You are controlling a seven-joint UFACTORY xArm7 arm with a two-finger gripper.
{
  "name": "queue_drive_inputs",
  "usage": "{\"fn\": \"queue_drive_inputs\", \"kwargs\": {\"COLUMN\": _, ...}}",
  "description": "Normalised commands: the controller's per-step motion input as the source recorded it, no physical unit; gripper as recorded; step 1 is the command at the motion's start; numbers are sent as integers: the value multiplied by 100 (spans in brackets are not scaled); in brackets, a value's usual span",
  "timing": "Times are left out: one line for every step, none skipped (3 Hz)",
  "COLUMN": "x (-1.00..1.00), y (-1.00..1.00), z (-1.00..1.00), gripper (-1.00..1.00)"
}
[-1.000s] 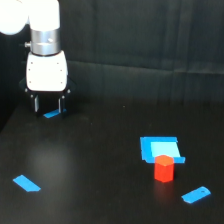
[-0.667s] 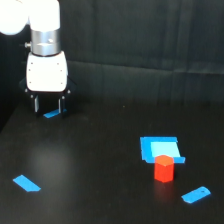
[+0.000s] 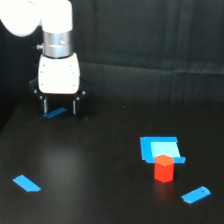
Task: Pick up the red object from the table
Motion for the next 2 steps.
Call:
{"fn": "queue_drive_inputs", "kwargs": {"x": 100, "y": -51, "z": 22, "gripper": 100}}
{"fn": "queue_drive_inputs", "kwargs": {"x": 100, "y": -65, "z": 33, "gripper": 95}}
